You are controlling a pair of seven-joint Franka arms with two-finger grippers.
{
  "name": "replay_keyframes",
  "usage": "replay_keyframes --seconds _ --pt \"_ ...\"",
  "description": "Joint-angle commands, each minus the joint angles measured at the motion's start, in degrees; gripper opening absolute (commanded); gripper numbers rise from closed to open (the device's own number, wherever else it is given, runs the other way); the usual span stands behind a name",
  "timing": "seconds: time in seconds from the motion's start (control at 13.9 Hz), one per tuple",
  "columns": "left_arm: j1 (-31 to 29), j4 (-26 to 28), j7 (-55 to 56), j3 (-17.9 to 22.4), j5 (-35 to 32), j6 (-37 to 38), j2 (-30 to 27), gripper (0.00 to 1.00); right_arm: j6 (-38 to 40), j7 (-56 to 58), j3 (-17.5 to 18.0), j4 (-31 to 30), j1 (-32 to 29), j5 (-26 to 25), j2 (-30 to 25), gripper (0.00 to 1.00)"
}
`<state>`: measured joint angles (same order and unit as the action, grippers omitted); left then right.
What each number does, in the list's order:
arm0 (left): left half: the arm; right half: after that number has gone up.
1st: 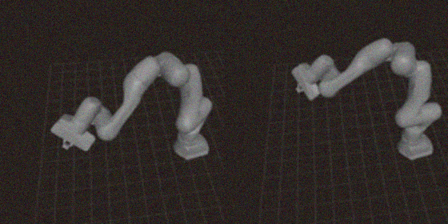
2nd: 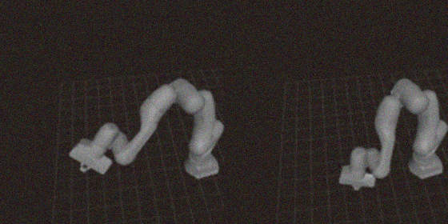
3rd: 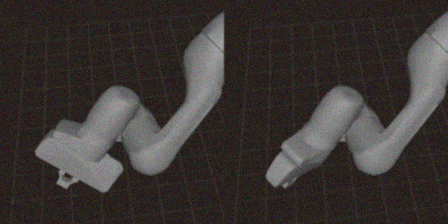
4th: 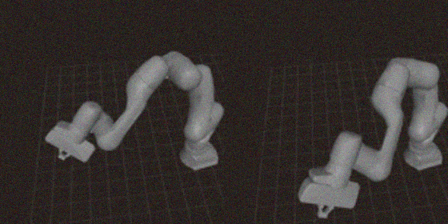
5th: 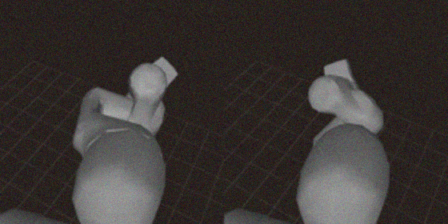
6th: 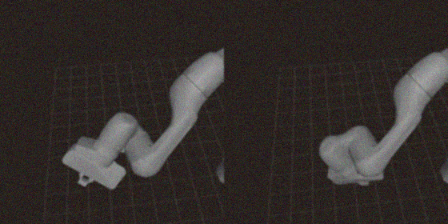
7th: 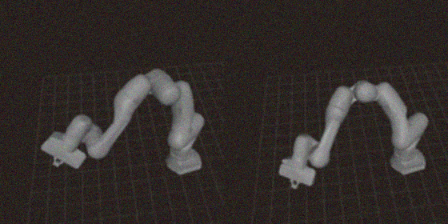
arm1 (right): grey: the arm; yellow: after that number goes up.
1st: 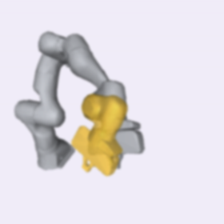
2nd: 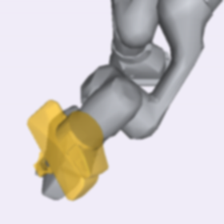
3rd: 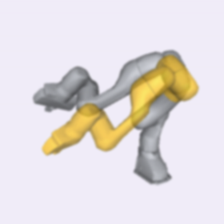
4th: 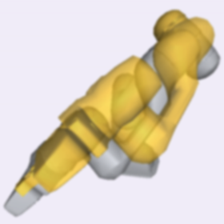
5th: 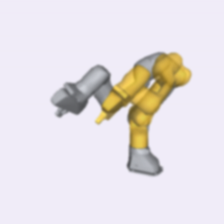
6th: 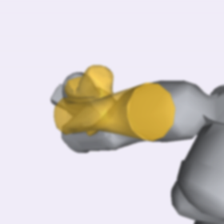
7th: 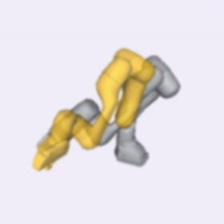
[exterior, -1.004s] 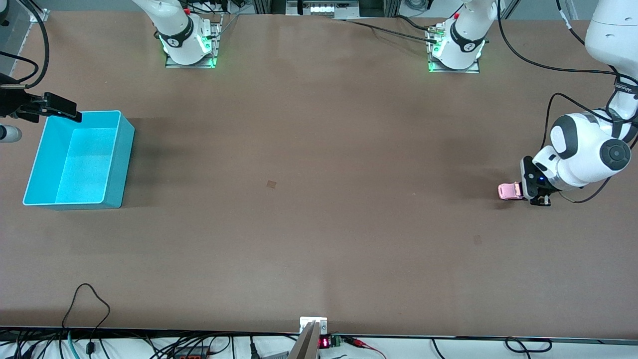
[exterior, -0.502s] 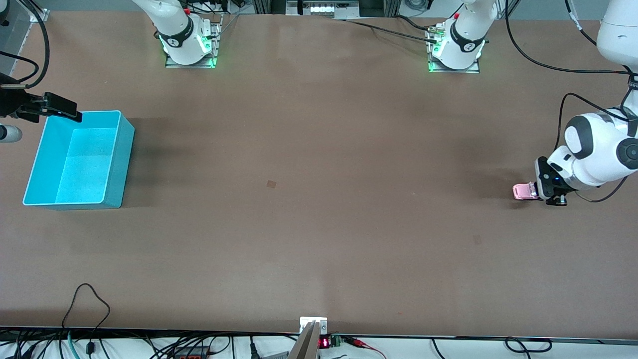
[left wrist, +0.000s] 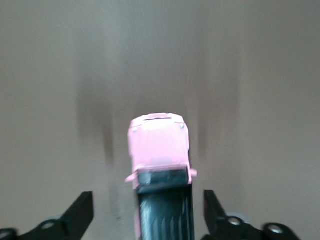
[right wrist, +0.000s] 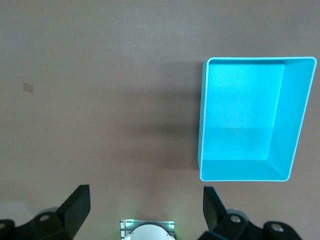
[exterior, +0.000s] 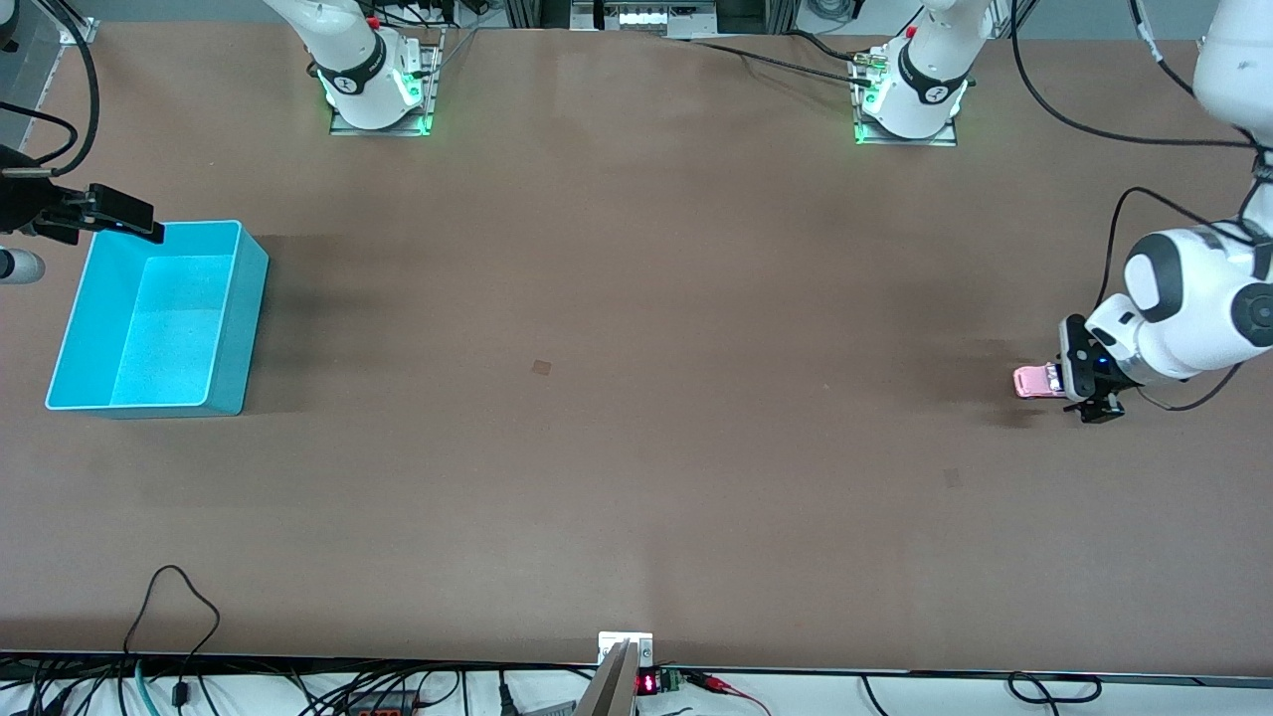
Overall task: Wind and store pink jeep toy
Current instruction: 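Drag the jeep backward along the table with the left gripper, then open the left gripper to release the jeep toward the cyan box, then reach the right gripper to the jeep while the left gripper withdraws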
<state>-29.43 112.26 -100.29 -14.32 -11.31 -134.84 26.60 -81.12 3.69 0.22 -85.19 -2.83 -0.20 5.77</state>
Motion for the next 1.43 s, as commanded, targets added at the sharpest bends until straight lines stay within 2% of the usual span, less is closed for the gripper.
replay_keyframes --seconds 0.0,0.22,0.93,1.22,1.36 --pt "-1.07 1.30 0.09 -2.91 0.06 6.86 -8.39 1.00 0.79 0.35 0.48 -0.06 -0.16 -0.86 -0.41 1.00" --pt "-0.89 1.38 0.00 -3.00 1.65 9.16 -9.55 1.00 0.88 0.44 0.48 -0.06 -0.25 -0.86 -0.50 1.00" --pt "-0.37 1.30 0.35 -4.23 2.35 8.37 -9.02 1.00 0.88 0.62 0.48 -0.06 -0.42 -0.86 -0.41 1.00" --pt "0.07 1.30 0.44 -6.33 2.52 8.37 -9.11 1.00 0.88 0.79 0.31 -0.06 -0.60 -0.86 -0.32 1.00" --pt "1.03 1.21 0.62 -6.60 5.50 8.37 -9.11 1.00 0.88 0.79 0.31 -0.06 -0.60 -0.86 -0.32 1.00"
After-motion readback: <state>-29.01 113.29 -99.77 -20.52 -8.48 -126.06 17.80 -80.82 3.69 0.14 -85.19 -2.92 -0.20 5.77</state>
